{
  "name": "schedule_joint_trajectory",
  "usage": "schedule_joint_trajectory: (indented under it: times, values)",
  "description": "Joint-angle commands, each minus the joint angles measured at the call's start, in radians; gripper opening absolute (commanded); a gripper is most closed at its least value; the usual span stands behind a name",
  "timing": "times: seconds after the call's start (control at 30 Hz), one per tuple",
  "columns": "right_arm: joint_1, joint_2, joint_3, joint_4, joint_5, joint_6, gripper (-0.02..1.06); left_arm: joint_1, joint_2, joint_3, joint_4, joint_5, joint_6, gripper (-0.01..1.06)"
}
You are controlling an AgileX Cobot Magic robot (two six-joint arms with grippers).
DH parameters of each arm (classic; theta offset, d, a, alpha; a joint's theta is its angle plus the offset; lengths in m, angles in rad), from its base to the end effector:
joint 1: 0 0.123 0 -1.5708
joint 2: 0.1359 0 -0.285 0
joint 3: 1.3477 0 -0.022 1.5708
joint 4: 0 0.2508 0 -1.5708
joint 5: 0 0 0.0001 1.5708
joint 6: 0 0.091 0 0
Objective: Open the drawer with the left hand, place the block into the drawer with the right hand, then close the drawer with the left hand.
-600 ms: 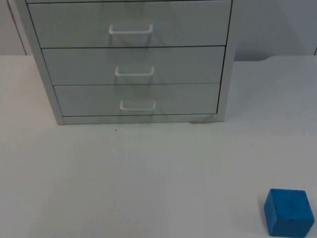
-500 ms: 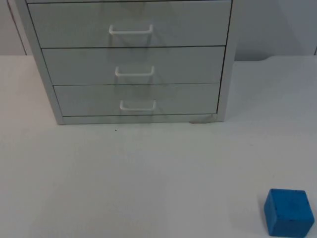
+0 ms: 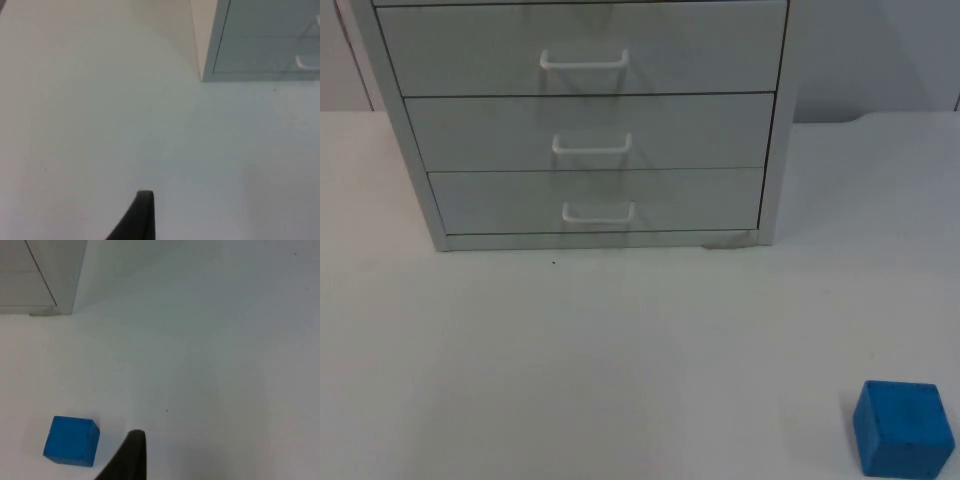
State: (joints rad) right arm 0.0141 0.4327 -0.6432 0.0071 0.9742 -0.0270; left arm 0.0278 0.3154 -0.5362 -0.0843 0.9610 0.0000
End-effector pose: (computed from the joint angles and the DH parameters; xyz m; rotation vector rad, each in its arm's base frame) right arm 0.0640 0.0014 0.3140 -0.0449 2.2468 0.0018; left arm 0.0482 -0.0050 0.2892 -0.0466 2.2212 -0.0881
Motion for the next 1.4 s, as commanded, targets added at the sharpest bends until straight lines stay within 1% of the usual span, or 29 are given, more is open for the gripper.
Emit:
schedule_joint_trajectory:
  times: [0.0,0.1,0.2,0.4,0.5,0.67,0.8,0.9,1.0,1.1,1.17,1.27,1.3,1.37]
  values:
    - [-0.004,0.059,-0.006,0.007,-0.048,0.005,1.05,-0.005,0.046,-0.009,-0.016,-0.023,-0.006,1.05]
    - [-0.004,0.160,-0.006,0.004,-0.075,0.015,1.05,-0.005,0.112,-0.009,-0.021,-0.043,-0.008,1.05]
    - [-0.004,0.219,-0.006,0.004,-0.086,0.015,1.05,-0.005,0.141,-0.009,-0.023,-0.058,-0.008,1.05]
    - [-0.004,0.362,-0.006,0.003,-0.089,0.015,1.05,-0.005,0.191,-0.009,-0.023,-0.060,-0.008,1.05]
    - [-0.004,0.428,-0.005,0.003,-0.097,0.015,1.05,-0.005,0.204,-0.009,-0.023,-0.060,-0.008,1.02]
    - [-0.004,0.495,-0.005,0.001,-0.104,0.015,1.05,-0.005,0.204,-0.009,-0.023,-0.060,-0.008,0.98]
    - [-0.004,0.518,-0.005,0.001,-0.106,0.015,1.05,-0.005,0.204,-0.009,-0.023,-0.058,-0.006,0.98]
    - [-0.004,0.521,-0.005,0.003,-0.108,0.015,1.05,-0.005,0.204,-0.009,-0.040,-0.056,0.030,0.98]
    - [-0.004,0.521,-0.005,0.003,-0.110,0.015,1.05,-0.005,0.204,-0.011,-0.102,-0.058,0.125,0.98]
    - [-0.004,0.521,-0.005,0.003,-0.113,0.015,1.05,-0.005,0.208,-0.024,-0.112,-0.058,0.134,0.98]
    - [-0.004,0.521,-0.005,0.003,-0.115,0.015,1.05,-0.005,0.226,-0.058,-0.109,-0.057,0.153,0.98]
    - [-0.004,0.521,-0.005,0.003,-0.112,0.015,1.05,-0.005,0.293,-0.131,-0.129,-0.026,0.177,0.98]
    - [-0.004,0.521,-0.005,0.003,-0.112,0.015,1.05,-0.005,0.293,-0.131,-0.129,-0.026,0.177,0.98]
    - [-0.004,0.521,-0.001,0.003,-0.116,0.015,1.05,-0.005,0.362,-0.179,-0.179,-0.003,0.220,0.98]
